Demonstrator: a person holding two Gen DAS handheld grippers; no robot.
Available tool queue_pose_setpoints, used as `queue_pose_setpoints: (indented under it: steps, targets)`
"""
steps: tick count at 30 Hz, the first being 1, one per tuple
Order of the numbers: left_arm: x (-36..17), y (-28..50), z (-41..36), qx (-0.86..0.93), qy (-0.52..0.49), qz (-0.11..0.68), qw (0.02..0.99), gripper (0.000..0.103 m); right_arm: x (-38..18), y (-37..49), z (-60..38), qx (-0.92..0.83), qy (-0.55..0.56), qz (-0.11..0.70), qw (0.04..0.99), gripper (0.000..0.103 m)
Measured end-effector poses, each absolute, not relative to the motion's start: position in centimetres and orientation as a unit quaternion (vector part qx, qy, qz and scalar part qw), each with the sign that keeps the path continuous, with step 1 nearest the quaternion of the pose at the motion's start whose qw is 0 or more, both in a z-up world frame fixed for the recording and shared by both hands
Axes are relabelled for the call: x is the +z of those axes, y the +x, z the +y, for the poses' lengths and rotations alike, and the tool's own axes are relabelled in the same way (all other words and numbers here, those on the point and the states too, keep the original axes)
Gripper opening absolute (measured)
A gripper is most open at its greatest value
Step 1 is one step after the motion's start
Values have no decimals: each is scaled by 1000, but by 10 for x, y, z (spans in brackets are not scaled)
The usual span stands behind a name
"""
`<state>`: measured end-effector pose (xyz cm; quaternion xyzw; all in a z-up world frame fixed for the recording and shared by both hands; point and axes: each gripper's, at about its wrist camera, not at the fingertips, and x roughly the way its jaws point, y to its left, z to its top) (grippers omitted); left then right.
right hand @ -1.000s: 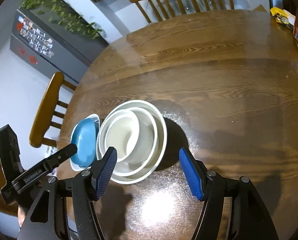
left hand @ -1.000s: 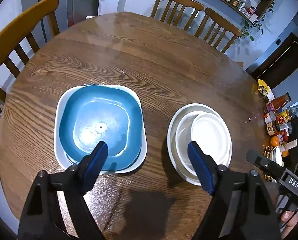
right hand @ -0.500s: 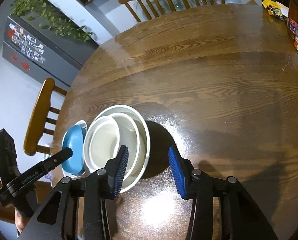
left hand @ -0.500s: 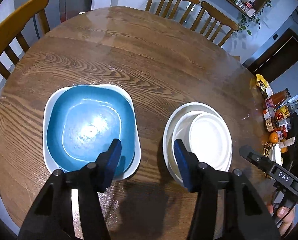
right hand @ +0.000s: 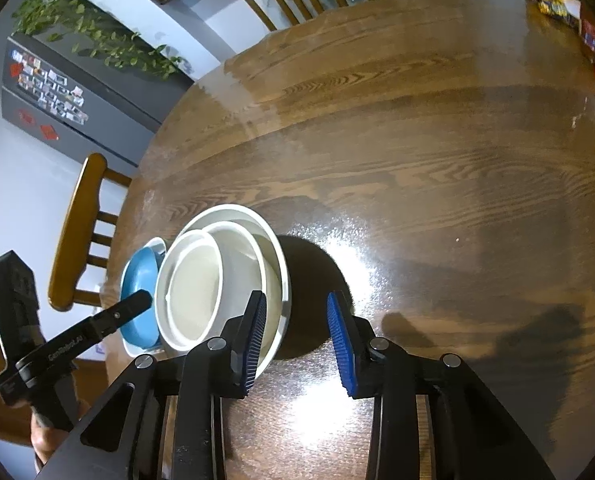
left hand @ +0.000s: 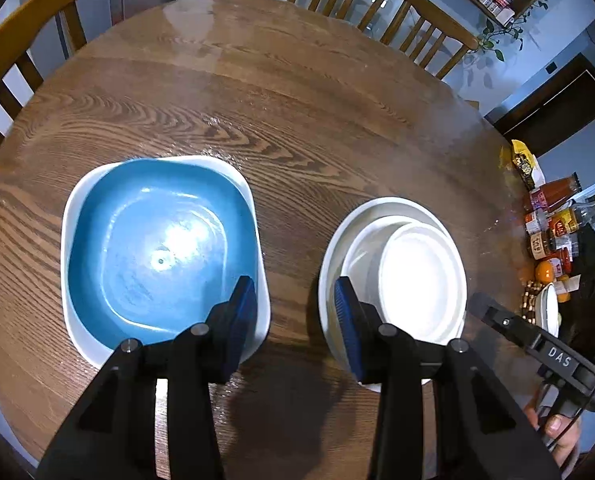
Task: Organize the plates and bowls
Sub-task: 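Move the left gripper to the nested bowl stack and grasp its rim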
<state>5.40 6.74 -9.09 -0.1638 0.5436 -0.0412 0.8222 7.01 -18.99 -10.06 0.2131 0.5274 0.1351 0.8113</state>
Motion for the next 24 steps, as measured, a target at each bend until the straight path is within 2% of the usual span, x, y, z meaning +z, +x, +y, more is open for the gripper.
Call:
queue_pose_setpoints:
  steps: [24]
  targets:
    - [-99, 66, 55, -30, -135, 562, 815, 38, -113, 76, -190, 132, 219, 543, 800, 34]
